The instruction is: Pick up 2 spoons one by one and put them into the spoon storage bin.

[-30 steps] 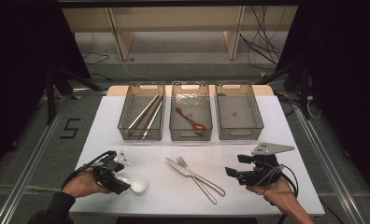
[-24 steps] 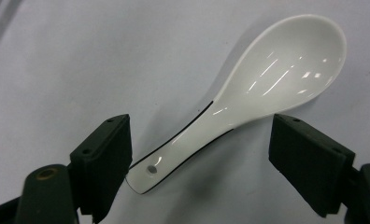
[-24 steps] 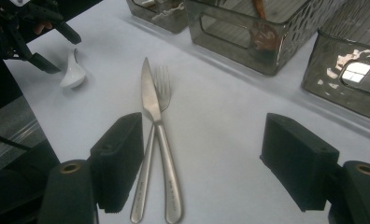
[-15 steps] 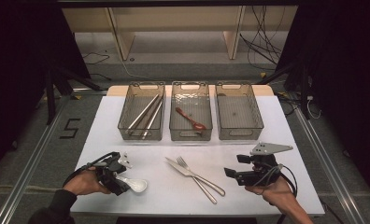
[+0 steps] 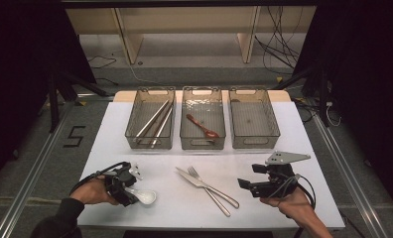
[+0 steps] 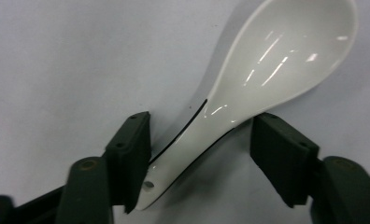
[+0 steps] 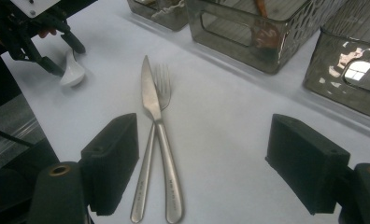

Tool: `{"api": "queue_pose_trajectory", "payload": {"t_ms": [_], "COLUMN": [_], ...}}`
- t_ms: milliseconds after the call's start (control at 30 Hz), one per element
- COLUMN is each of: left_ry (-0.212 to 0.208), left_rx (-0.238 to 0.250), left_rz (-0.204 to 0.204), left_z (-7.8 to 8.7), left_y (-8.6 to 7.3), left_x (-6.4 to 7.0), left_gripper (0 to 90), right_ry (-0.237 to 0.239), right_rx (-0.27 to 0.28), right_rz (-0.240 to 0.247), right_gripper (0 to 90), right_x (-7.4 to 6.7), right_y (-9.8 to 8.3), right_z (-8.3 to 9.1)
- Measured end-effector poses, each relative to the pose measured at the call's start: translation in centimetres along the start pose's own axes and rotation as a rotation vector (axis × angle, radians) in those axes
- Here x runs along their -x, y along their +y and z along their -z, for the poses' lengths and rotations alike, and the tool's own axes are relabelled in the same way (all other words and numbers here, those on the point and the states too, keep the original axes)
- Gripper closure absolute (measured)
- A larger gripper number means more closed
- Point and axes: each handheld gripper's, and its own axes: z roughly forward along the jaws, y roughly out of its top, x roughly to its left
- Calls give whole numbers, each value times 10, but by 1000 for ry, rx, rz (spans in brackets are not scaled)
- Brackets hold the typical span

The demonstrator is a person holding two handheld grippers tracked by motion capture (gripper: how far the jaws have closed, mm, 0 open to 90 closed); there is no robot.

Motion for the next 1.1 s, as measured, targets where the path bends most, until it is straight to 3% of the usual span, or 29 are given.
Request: {"api": "queue_pose_trajectory", "payload": {"t_ms": [267, 533, 833, 1100], "left_ry": [-6, -5, 23, 24], "left_rx": [-38, -24, -33, 59], "left_rz": [-15, -6, 10, 66], "left_z": [2, 2, 3, 14], "left_y": [5, 5, 6, 9], "left_x": [4, 6, 5, 4], "left_gripper": [569, 780, 847, 850], "right_ry": [2, 8, 7, 7], "right_rx": [-1, -9, -9, -6], "right_rz": [3, 2, 9, 9], "right_gripper": [259, 260, 262, 262], "right_x": [0, -1, -1, -1], "right_y": [0, 1, 1, 1], "right_z": [0, 0, 0, 1]}}
